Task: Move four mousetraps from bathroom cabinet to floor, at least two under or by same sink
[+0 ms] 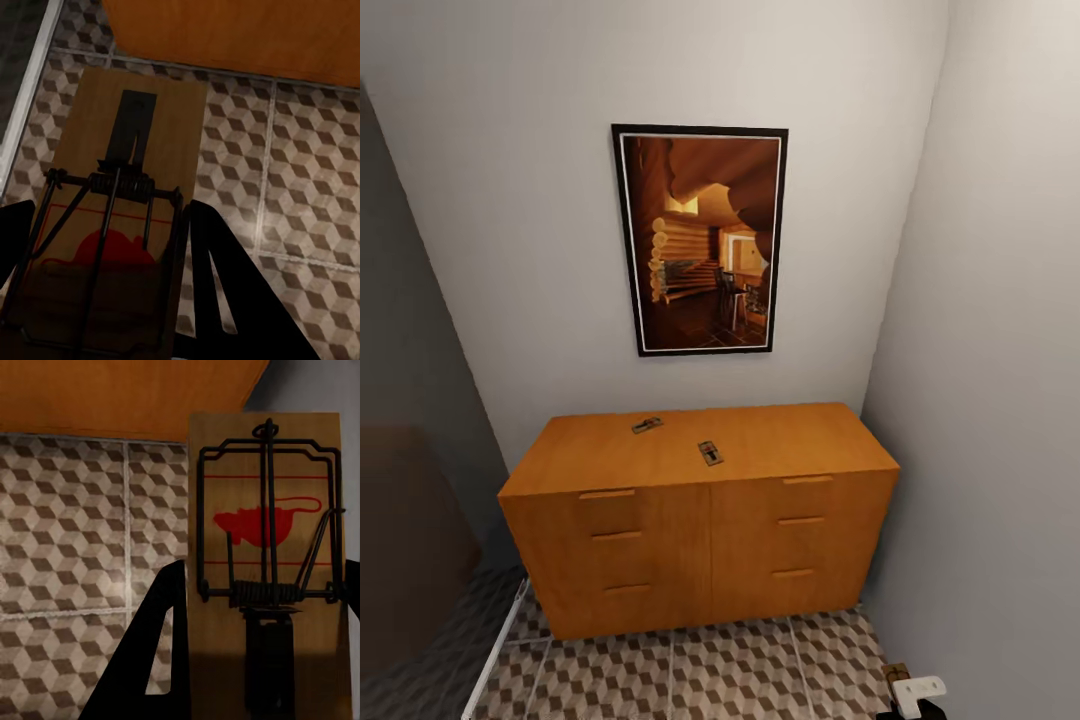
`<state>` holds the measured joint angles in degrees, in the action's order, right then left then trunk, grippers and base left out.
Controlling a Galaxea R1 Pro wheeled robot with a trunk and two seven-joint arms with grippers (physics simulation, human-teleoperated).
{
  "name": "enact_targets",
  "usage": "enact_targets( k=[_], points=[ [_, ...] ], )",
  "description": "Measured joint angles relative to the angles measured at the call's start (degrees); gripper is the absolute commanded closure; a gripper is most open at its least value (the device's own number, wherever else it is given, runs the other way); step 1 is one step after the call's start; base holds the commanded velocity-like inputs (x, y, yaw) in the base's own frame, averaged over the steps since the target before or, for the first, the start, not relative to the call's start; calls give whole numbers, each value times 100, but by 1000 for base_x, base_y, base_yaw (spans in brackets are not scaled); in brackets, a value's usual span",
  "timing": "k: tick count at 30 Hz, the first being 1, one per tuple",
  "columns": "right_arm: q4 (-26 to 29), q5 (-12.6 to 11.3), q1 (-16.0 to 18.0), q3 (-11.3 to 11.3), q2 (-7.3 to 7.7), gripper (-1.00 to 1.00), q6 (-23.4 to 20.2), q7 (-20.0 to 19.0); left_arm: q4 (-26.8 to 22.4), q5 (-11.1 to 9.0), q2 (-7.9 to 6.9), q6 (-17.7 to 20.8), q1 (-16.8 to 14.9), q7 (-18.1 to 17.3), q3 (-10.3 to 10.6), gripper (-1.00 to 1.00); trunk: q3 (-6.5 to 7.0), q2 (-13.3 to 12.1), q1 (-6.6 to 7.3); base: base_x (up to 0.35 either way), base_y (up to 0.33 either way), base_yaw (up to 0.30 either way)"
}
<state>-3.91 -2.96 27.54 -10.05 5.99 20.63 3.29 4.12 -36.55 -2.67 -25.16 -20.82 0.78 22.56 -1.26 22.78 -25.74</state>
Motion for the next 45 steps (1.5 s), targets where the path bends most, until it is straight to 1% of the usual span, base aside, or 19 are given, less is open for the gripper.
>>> enact_targets(
  k=[45],
  points=[
    [0, -8, -4, 0, 0, 100, 0, 9, 0, 7, -1, -3, 0, 16, 0, 100, 0, 0, 0, 0, 0, 282]
  ],
)
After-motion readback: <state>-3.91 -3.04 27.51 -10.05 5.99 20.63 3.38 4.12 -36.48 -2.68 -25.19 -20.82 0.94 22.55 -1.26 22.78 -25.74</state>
